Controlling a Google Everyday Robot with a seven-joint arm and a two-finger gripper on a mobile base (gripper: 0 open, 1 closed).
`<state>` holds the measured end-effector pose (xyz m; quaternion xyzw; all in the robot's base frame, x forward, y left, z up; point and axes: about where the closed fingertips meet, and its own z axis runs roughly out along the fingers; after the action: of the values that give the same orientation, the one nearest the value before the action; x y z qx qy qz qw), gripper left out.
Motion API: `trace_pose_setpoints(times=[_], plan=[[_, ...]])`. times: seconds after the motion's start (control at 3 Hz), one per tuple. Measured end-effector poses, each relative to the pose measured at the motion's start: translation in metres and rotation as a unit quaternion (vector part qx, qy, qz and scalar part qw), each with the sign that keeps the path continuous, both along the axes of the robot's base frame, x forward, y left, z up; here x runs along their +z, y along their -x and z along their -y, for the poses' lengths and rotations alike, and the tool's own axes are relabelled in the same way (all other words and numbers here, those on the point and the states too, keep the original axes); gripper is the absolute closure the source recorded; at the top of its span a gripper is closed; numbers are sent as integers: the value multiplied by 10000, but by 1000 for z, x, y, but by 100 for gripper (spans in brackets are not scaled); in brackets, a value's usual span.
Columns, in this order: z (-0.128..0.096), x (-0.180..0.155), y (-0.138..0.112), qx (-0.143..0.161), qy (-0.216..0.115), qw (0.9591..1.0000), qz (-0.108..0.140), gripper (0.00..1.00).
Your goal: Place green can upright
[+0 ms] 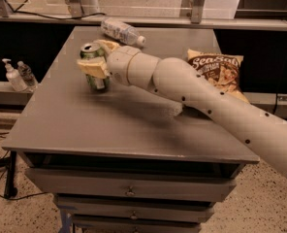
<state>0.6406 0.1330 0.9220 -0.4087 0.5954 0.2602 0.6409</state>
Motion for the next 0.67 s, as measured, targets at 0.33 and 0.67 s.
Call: trace_pose_setpoints(times=[0.33,0.67], plan=[[0,-2,1,-21,11,10000,-30,36],[0,-3,1,-32,28,10000,-59,13]])
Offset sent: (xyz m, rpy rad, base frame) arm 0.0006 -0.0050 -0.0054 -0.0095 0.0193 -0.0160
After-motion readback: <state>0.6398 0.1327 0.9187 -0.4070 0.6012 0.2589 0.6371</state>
